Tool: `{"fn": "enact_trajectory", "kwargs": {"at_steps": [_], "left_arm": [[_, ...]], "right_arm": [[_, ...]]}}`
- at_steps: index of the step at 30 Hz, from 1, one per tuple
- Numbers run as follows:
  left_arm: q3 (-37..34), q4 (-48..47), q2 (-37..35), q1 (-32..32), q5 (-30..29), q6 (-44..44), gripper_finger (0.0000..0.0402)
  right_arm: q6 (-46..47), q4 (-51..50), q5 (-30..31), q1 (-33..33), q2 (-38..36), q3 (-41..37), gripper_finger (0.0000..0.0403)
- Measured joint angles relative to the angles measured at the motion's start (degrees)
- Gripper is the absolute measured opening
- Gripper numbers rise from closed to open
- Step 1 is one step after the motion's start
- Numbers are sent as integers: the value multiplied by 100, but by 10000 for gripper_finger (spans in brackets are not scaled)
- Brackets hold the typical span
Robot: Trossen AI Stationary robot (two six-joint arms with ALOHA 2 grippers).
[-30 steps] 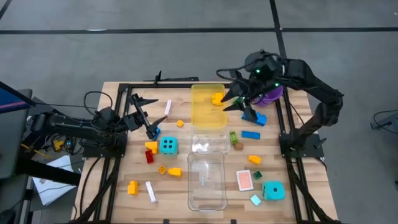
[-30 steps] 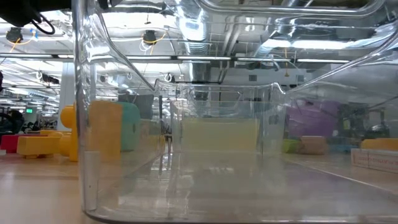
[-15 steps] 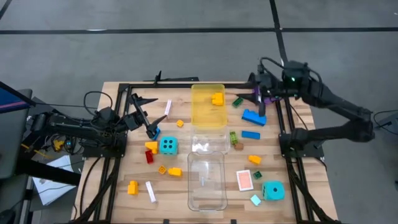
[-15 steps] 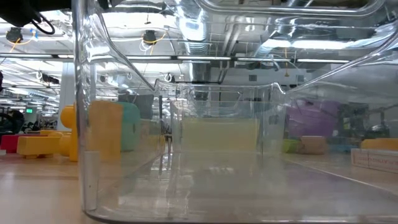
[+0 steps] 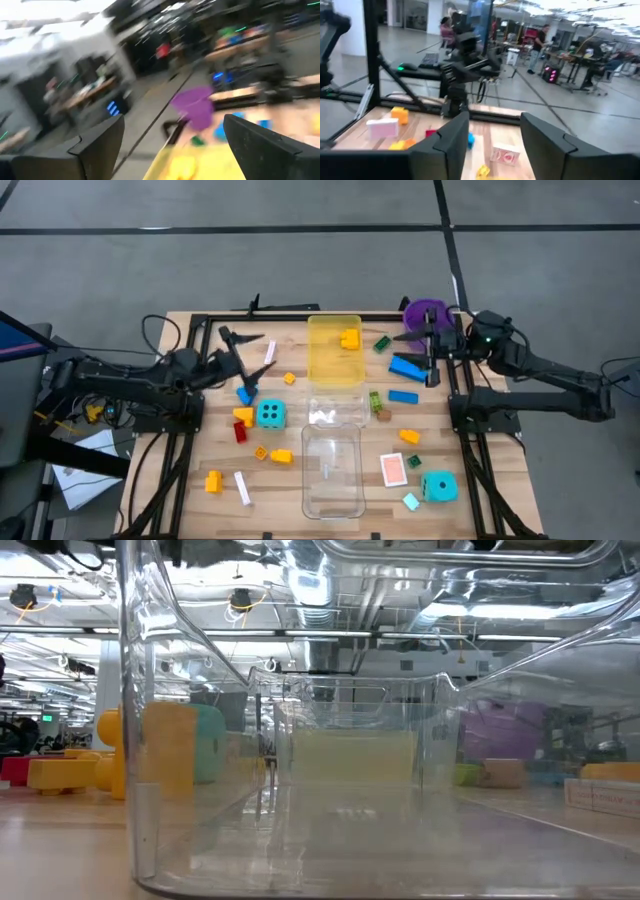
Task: Pick & Place Toys
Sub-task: Put the red deck of cards into the top transparent bin
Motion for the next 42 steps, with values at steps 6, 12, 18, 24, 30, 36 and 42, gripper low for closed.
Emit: {"fn": "enact_trajectory", "kwargs": {"at_steps": [6,12,18,24,30,36,42], "left_arm": [[302,-315,932,39,-1705,-423,337],[1158,-1903,2115,488,-2376,-1900,336],[1716,-3526,2839,1293,-2048,-3478,322],[1717,-3891,3070,1916,-507,-4132,312],[1718,-4440,3285,1963,-460,-4685,312],[1718,-4327,3635,1899,-345,-4711,304],[1716,-4288,3943,2018,-166,-4697,301]], "right_arm": [[-106,310,-4,62,71,-72,226],[-107,459,-4,48,81,-72,248],[-41,450,-4,52,84,-74,249],[2,448,-3,52,87,-74,249],[174,401,-4,62,90,-74,249],[260,402,-9,173,90,-74,249],[250,458,-9,256,87,-74,249]]}}
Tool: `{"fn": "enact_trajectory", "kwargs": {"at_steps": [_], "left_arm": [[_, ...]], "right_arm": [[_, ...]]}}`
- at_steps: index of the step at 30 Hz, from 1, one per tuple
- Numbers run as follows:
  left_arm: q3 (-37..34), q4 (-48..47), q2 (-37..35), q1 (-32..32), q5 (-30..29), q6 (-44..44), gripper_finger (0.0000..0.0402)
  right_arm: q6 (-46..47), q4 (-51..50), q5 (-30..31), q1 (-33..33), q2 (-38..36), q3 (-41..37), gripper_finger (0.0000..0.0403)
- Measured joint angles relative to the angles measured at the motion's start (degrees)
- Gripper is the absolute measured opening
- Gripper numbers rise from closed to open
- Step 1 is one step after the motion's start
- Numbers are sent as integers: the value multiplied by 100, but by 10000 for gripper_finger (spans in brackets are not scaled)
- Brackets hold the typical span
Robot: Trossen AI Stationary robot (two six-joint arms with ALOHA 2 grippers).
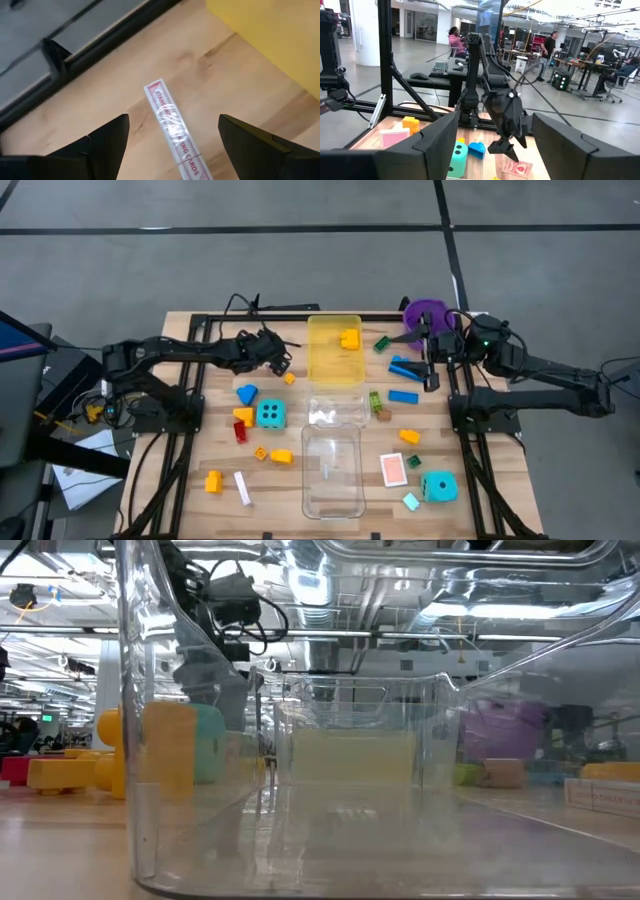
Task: Pick & Place Toys
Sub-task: Put the red deck of cards into the top transparent bin
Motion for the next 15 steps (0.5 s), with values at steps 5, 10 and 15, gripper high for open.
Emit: {"fn": "enact_trajectory", "kwargs": {"at_steps": [5,10,15], "left_arm": [[0,37,153,152,321,-7,301],[-2,49,229,194,473,-17,301],[-2,50,229,194,487,31,294]], "right_arm": [[-56,30,-1,-5,0,0,249],[-96,33,-2,-5,0,0,249],[-99,34,-2,-5,0,0,249]]}}
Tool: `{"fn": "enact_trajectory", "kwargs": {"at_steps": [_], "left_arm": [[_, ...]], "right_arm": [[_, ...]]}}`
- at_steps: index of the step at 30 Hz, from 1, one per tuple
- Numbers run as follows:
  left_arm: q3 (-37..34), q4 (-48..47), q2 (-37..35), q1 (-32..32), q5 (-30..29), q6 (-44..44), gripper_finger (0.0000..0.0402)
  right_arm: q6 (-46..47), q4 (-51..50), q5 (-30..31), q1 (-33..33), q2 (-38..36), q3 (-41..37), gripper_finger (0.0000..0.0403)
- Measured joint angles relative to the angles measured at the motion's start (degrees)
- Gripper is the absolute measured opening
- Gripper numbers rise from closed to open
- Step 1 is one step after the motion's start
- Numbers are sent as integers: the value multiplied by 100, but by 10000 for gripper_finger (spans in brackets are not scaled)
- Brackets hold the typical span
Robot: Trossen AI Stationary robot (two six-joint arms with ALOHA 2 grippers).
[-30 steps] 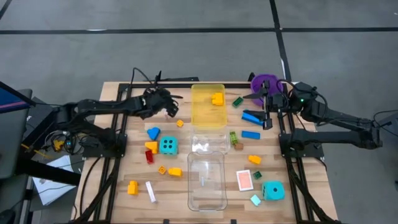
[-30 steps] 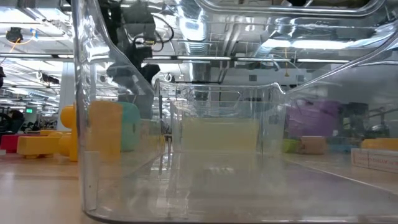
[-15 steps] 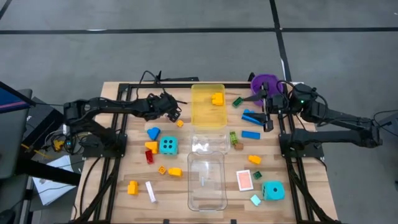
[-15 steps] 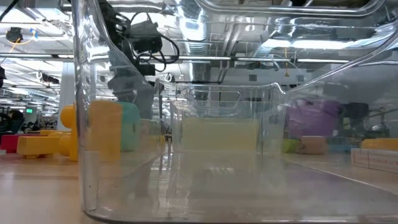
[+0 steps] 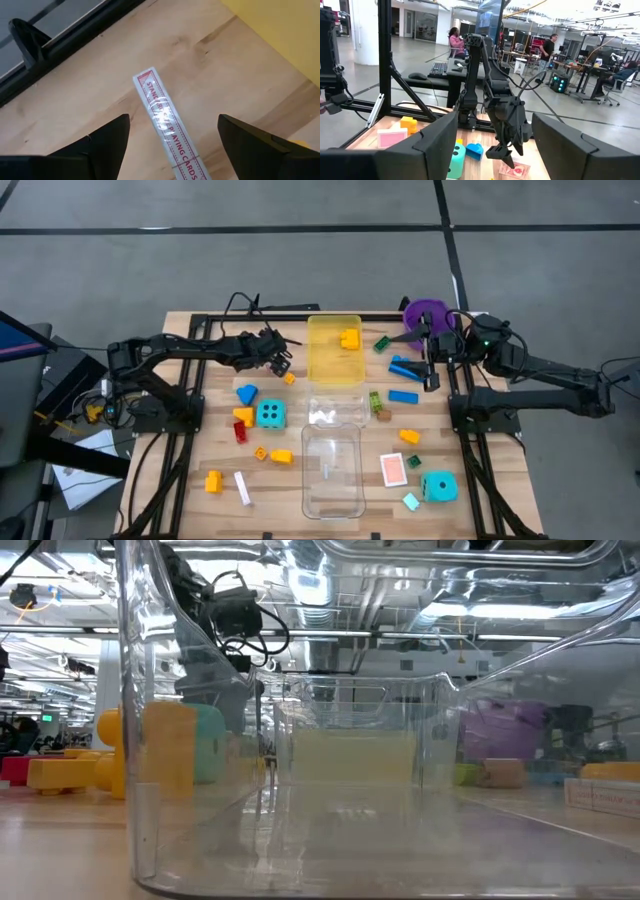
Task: Pick & Place Toys
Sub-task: Put the red deck of cards into the top transparent bin
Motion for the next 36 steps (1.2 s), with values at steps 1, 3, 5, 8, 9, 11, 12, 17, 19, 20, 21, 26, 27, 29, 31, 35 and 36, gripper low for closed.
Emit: {"fn": "enact_trajectory", "kwargs": {"at_steps": [1,3,5,8,9,11,12,17,19,20,21,26,27,29,31,35,36], "left_arm": [[0,0,0,2,45,4,288],[0,0,0,26,101,8,268],[0,0,0,73,120,29,240],[0,2,0,176,169,131,183],[0,12,0,214,252,157,162],[0,78,-2,268,341,226,115],[0,117,-2,281,349,277,90],[0,338,-4,315,355,409,12],[0,379,-9,306,354,491,12],[0,377,-9,304,354,496,10],[0,375,-9,304,355,498,5],[0,383,-9,305,354,547,3],[0,383,-9,304,353,592,2],[0,385,-11,304,353,621,0],[0,385,-10,304,353,621,1],[0,387,-11,304,373,621,5],[0,388,-11,304,414,621,5]], "right_arm": [[0,0,0,0,0,0,249],[0,2,0,0,0,0,249],[0,21,0,0,0,0,249],[26,60,-1,0,-2,0,249],[26,59,-1,0,-2,0,249],[28,57,-2,0,-2,0,249],[28,57,-1,0,-2,0,249],[44,48,-2,0,-2,0,249],[44,45,-2,0,-2,0,249],[44,46,-2,0,-2,0,249],[44,44,-2,0,-2,0,249],[44,44,-2,0,0,0,249],[44,42,-2,0,0,0,249],[44,42,-2,0,0,0,249],[46,42,-2,0,0,0,249],[46,42,-2,0,2,0,249],[46,42,-2,0,2,0,249]]}}
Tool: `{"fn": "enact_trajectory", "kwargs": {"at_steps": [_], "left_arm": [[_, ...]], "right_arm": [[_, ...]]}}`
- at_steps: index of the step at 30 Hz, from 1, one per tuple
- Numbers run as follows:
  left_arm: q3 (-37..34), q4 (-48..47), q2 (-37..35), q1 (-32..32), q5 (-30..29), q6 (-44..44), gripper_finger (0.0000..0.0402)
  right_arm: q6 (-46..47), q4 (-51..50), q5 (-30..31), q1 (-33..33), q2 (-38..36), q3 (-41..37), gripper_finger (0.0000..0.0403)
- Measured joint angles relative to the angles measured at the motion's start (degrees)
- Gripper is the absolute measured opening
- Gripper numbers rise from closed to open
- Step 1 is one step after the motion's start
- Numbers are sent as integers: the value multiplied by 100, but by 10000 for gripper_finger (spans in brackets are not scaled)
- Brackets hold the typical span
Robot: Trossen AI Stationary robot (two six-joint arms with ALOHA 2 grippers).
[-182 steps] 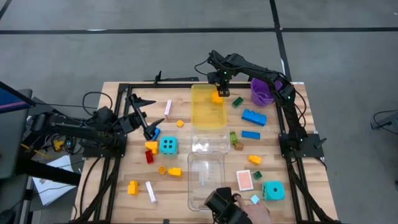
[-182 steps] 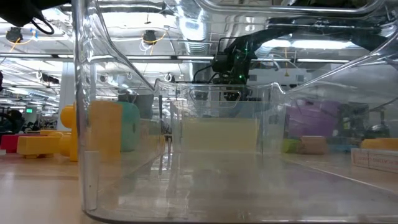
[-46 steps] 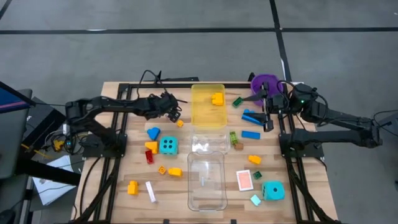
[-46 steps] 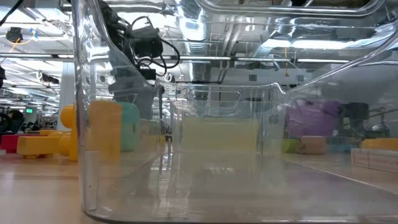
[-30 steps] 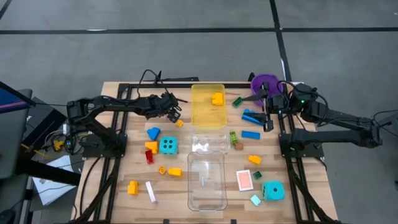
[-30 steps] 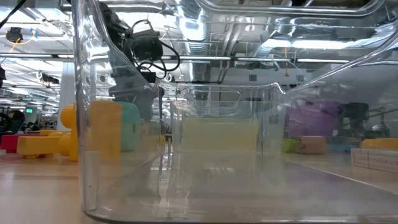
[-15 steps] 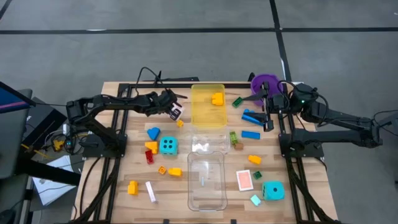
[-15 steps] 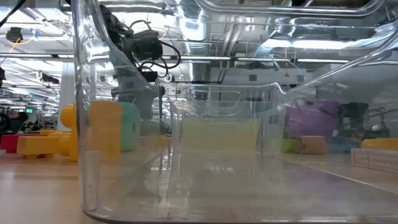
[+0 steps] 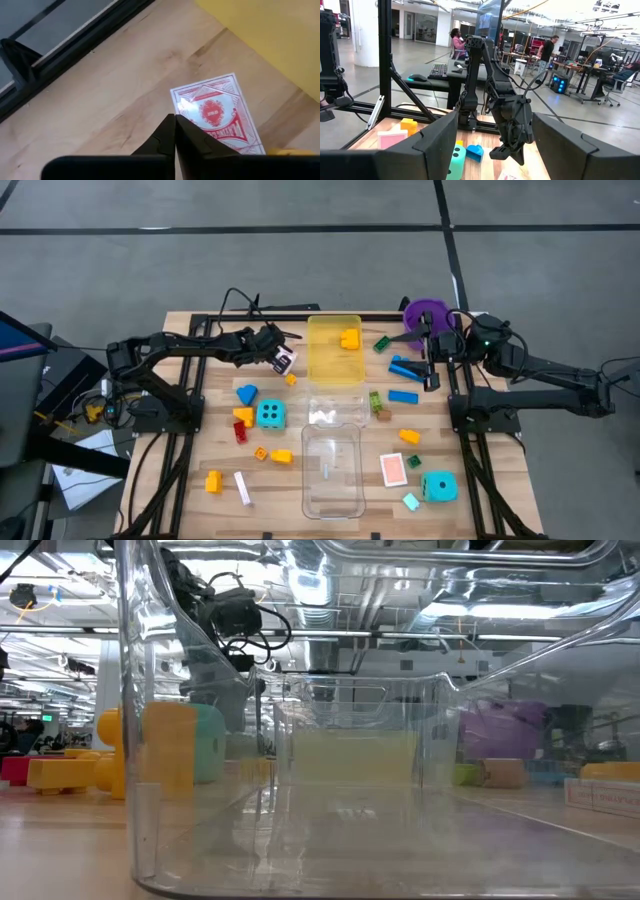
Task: Pick & Place Toys
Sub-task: Put the red deck of cards into the top transparent bin
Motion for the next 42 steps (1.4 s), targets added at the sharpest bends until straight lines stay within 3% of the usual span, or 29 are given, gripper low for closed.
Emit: {"fn": "enact_trajectory", "kwargs": {"at_steps": [5,9,20,23,32,42], "left_arm": [[0,204,0,-70,112,0,14],[0,446,0,-114,191,241,61],[0,462,0,-114,569,-3,336],[0,480,70,-122,738,-170,387],[0,664,746,-157,774,-302,361],[22,892,1127,-160,720,-303,359]], "right_arm": [[64,-31,0,0,-2,0,249],[94,-142,-7,0,-2,0,249],[92,-136,-7,0,-2,0,249],[92,-133,-7,0,-2,0,249],[92,-130,-7,0,-11,0,249],[92,-131,-7,0,-11,0,249]]}}
